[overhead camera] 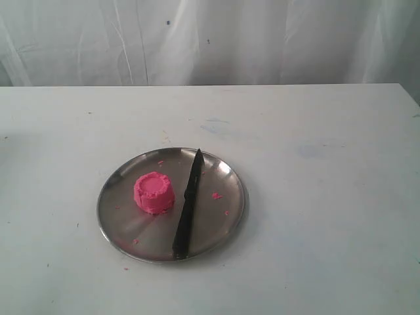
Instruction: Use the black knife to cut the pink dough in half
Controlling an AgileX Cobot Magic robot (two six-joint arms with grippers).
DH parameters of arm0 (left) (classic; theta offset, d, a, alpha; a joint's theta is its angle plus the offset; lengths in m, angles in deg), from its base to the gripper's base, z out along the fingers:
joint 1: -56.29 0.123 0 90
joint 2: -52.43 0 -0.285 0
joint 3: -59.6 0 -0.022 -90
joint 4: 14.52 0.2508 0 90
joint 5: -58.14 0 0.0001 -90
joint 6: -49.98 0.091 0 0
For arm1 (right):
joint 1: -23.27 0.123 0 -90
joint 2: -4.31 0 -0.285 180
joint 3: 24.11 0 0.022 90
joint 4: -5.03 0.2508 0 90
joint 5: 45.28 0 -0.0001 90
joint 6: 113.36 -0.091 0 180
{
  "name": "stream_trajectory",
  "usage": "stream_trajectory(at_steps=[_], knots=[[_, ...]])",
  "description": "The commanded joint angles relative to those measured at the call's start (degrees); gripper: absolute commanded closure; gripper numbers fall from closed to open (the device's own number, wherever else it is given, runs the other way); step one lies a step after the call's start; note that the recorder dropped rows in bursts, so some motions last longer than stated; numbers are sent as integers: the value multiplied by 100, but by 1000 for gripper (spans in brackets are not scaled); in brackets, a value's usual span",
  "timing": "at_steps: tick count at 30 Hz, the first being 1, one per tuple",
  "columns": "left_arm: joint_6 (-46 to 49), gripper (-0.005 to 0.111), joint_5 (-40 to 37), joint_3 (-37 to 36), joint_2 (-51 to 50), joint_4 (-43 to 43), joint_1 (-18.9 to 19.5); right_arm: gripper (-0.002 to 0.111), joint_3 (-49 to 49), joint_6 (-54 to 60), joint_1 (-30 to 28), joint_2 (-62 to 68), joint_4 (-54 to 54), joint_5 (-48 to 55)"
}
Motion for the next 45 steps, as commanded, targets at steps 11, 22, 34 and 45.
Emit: stream_trajectory(at_steps=[11,22,34,45], knots=[[-26,107,2,-21,29,-33,11,108,-27,-3626,4,-32,85,-2605],[-26,107,2,-21,29,-33,11,108,1859,-9000,4,996,-7041,-2697],[-26,107,2,-21,29,-33,11,96,3118,-11295,4,4532,-10308,-3985],[-26,107,2,-21,29,-33,11,95,3118,-11295,4,5535,-9996,-2957]])
